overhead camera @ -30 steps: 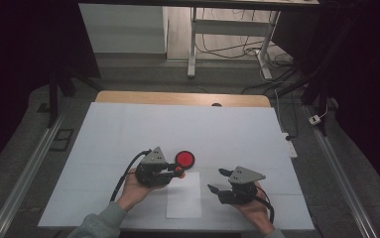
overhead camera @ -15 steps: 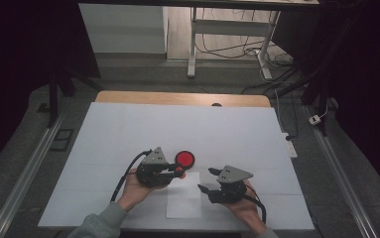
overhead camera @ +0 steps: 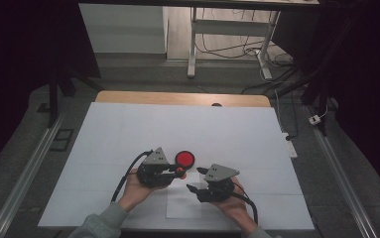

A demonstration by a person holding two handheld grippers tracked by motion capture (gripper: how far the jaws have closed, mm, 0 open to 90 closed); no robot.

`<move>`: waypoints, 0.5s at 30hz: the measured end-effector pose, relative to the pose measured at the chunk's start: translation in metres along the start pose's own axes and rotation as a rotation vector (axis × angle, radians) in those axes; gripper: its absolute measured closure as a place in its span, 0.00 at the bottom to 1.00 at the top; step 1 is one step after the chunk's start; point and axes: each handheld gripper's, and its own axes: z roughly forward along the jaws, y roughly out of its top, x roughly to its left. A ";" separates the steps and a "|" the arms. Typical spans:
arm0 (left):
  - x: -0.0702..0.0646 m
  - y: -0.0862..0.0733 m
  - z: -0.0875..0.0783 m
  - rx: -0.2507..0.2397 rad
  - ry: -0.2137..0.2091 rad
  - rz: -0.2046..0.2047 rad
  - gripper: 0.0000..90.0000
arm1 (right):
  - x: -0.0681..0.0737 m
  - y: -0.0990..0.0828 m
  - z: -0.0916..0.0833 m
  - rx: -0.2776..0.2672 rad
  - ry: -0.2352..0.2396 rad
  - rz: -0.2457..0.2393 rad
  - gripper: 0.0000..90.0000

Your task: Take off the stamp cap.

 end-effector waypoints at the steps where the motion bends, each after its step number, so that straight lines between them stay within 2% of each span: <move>1: 0.000 0.000 0.000 0.000 0.000 0.000 0.80 | 0.001 0.001 0.001 -0.001 0.006 0.003 0.36; 15: -0.001 0.000 0.002 0.002 -0.004 -0.001 0.80 | 0.007 0.009 0.013 0.001 0.038 -0.001 0.34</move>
